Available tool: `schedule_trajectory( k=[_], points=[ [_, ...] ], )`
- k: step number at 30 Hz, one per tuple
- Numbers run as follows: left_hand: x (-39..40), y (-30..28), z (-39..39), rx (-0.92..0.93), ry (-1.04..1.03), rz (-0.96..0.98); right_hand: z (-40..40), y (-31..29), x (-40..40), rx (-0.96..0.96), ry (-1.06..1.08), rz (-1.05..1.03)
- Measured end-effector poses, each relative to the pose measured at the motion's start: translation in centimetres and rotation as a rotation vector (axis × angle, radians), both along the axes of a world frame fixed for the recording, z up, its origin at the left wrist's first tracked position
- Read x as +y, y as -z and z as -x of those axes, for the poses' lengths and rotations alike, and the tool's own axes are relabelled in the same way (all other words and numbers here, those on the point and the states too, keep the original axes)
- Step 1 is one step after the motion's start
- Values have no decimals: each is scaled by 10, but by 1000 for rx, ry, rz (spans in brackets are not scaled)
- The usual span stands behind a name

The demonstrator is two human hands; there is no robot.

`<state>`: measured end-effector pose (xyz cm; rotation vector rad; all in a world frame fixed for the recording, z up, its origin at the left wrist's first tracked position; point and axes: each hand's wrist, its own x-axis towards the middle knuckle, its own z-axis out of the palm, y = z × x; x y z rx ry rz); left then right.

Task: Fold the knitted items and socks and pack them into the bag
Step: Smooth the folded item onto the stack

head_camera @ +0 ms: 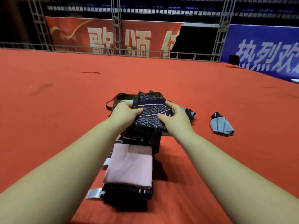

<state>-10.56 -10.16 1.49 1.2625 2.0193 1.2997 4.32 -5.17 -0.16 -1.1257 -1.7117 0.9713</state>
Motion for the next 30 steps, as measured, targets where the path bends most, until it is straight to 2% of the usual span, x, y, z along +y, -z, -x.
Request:
schedule_trajectory(
  k=[3,5,8,12,14,17,19,21,25,30],
  points=[
    [12,4,17,314,-46,54,15,2,10,-270,19,-80],
    [17,15,25,459,29,89,20,12,14,-371,13,-97],
    [26,37,36,574,143,135,23,28,20,-445,-11,-87],
    [32,54,45,708,182,306,23,38,23,-589,-28,-107],
    [30,55,48,861,165,363,24,38,22,-755,-4,-212],
    [24,57,52,1154,137,344,25,40,23,-959,-59,-374],
    [22,61,55,1159,209,365,27,45,24,-1029,-142,-388],
    [20,65,58,1079,274,420,27,48,26,-1056,-200,-326],
    [14,67,56,947,292,464,28,48,25,-1028,-248,-241],
    [16,48,39,1138,198,486,20,31,21,-970,-274,-187]
  ],
)
